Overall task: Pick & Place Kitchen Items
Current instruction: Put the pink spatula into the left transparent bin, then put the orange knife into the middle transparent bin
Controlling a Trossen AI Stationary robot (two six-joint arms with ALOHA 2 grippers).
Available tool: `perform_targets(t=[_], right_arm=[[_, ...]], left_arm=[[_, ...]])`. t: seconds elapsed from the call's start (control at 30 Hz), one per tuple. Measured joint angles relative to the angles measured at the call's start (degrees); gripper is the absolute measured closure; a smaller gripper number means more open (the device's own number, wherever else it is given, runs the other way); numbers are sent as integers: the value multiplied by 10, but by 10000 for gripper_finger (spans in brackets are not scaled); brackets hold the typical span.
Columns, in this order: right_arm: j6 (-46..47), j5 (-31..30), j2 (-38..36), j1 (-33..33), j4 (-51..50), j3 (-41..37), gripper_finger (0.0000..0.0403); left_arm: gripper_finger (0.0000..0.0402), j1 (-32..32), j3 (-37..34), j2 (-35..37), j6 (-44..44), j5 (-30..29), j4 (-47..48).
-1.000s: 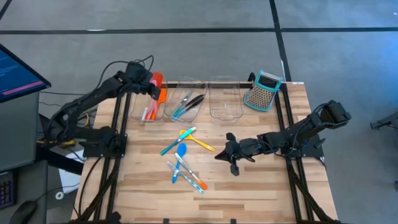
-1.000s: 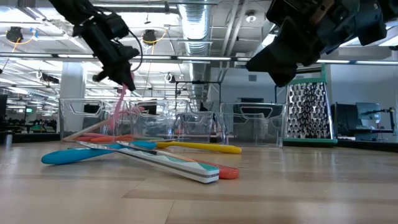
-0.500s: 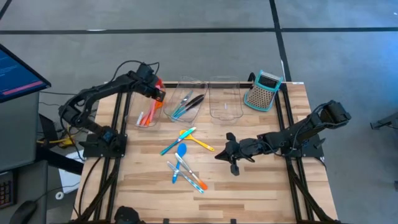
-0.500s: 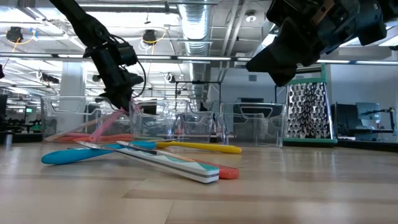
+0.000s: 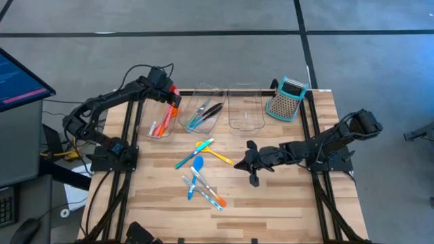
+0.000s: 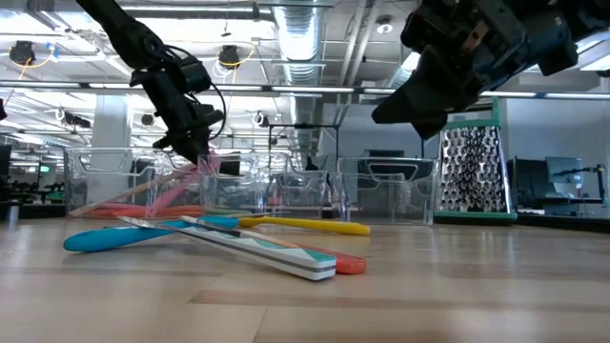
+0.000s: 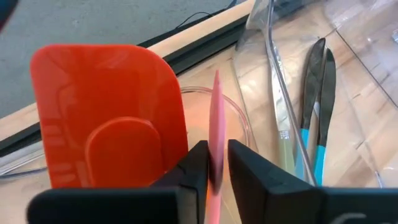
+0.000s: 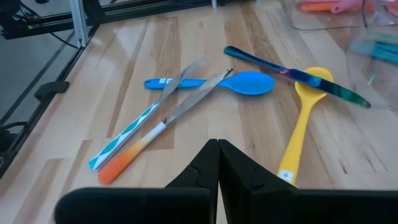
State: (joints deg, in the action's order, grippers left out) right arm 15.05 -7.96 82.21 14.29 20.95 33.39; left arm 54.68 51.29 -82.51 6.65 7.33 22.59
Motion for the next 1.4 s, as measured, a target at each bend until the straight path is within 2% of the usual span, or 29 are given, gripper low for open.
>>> perform_targets(t=[0.23,0.37,0.57,0.8,0.93,1.13,1.3,1.4], right_arm=[[0,6,0,-2,0,0,403],[0,6,0,-2,0,0,403],[0,6,0,-2,1,0,403],[0,6,0,-2,12,0,403],[0,5,0,-2,24,0,403],[0,4,0,-2,45,0,403],[0,3,0,3,57,0,403],[0,-24,0,8,64,0,403]], left_arm=[[318,0,0,3,0,0,1],[314,0,0,29,0,0,0],[314,0,0,111,-5,0,-10],[314,0,0,240,-5,0,-10],[329,-11,0,314,-15,0,-7],[394,-37,0,401,-48,7,39],[398,-73,-4,456,-57,8,85],[400,-106,-29,497,-64,9,84]])
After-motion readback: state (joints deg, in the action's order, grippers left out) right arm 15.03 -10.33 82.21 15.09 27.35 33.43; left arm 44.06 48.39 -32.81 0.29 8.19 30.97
